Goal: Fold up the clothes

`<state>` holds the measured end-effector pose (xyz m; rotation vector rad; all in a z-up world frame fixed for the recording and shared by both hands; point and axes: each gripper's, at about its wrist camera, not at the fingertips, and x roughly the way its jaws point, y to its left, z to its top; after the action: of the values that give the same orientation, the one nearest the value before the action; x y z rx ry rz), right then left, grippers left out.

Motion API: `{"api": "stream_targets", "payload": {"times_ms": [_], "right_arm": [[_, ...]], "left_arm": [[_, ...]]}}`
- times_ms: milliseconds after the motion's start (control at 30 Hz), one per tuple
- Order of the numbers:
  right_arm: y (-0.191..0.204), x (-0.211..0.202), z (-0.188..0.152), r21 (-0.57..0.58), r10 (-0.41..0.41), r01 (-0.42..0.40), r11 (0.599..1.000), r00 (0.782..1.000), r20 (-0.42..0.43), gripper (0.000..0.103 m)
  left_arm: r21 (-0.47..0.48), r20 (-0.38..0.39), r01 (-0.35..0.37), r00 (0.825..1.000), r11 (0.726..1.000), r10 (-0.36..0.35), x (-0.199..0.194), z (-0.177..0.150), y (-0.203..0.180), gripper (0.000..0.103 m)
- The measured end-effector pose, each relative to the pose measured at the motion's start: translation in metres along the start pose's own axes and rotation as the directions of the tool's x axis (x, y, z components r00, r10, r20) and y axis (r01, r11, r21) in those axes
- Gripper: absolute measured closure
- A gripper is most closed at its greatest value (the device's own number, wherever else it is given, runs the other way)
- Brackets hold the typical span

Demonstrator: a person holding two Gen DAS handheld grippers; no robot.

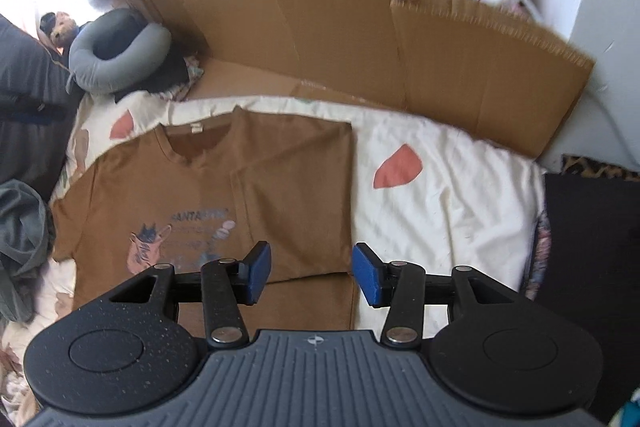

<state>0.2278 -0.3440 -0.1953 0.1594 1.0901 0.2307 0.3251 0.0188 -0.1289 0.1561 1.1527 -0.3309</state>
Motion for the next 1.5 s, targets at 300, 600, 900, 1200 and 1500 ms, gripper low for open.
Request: {"api": "stream_targets", "payload": {"times_ms": [300, 600, 900, 1200, 1500], "right_arm": [[0.027, -0.077, 0.032, -0.027, 0.019, -0.02, 0.999, 1.0, -0.015, 0.022], [0.041, -0.152, 0.052, 0.002, 0.019, -0.019, 1.0, 0.999, 0.04, 0.009], [0.046, -0.201, 0.048, 0.063, 0.009, -0.012, 0.998, 0.999, 0.048, 0.009], [0.055, -0.219, 0.038, 0.132, 0.008, -0.016, 0.991, 0.998, 0.063, 0.009], [0.1, -0.221, 0.031, 0.057, -0.054, 0.05, 0.997, 0.995, 0.089, 0.009]], "left_arm": [[-0.012, 0.003, -0.026, 1.0, 1.0, 0.026, -0.095, -0.015, 0.013, 0.009], [-0.057, -0.008, -0.03, 1.0, 0.998, 0.03, -0.171, -0.039, 0.028, 0.003], [-0.116, 0.004, -0.033, 0.999, 0.993, 0.034, -0.211, -0.072, 0.048, 0.001], [-0.156, 0.013, -0.01, 1.0, 0.988, 0.012, -0.215, -0.107, 0.072, 0.001], [-0.245, 0.046, -0.013, 0.999, 0.969, 0.025, -0.209, -0.147, 0.111, 0.001]]}}
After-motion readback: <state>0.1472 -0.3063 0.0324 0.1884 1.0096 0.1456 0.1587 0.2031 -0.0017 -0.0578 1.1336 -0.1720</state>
